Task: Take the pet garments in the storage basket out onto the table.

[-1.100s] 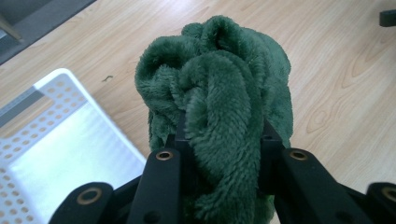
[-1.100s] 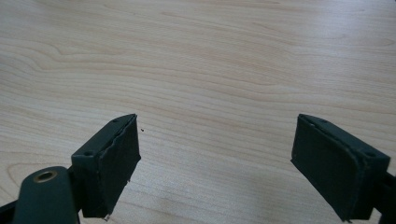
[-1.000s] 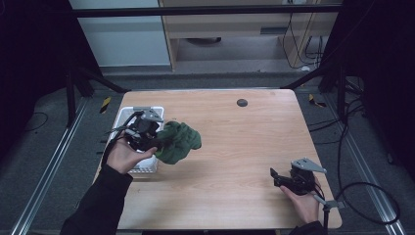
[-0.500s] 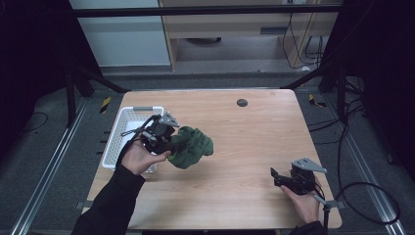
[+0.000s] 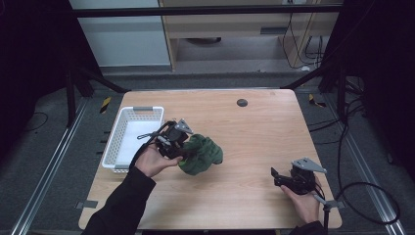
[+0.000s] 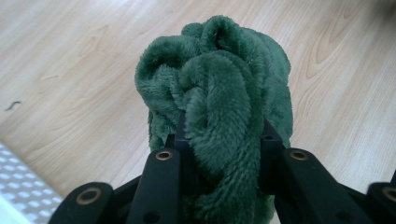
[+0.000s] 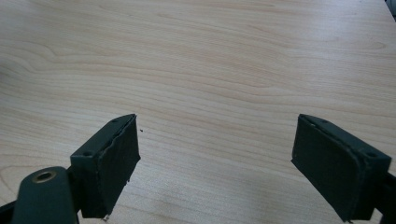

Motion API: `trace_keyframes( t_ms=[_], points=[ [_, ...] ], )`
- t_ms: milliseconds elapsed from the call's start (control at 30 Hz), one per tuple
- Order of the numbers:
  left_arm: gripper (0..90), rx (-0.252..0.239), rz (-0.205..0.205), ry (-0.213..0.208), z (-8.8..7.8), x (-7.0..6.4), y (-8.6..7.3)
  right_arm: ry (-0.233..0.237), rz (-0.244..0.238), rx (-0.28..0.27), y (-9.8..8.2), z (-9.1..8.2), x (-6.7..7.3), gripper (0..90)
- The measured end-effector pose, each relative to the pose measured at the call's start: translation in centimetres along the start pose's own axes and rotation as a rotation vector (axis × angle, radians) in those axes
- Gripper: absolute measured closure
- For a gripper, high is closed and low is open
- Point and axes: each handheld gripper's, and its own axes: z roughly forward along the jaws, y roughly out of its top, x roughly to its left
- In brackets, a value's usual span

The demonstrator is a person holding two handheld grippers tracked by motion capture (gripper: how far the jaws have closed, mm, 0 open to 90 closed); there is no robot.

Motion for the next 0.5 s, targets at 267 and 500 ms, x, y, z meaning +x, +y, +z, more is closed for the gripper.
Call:
trace_keyframes(
  t_ms=[267, 500],
  points=[
    [69.3, 0.017, 0.035, -0.023, 2.0, -1.1, 0.8, 0.001, 0.008, 0.001, 0.0, -0.1, 0.0, 14.5],
    [69.2, 0.039, 0.060, -0.038, 3.4, -1.7, 1.2, -0.002, 0.002, 0.000, 0.0, 0.0, -0.1, 14.5]
  ],
)
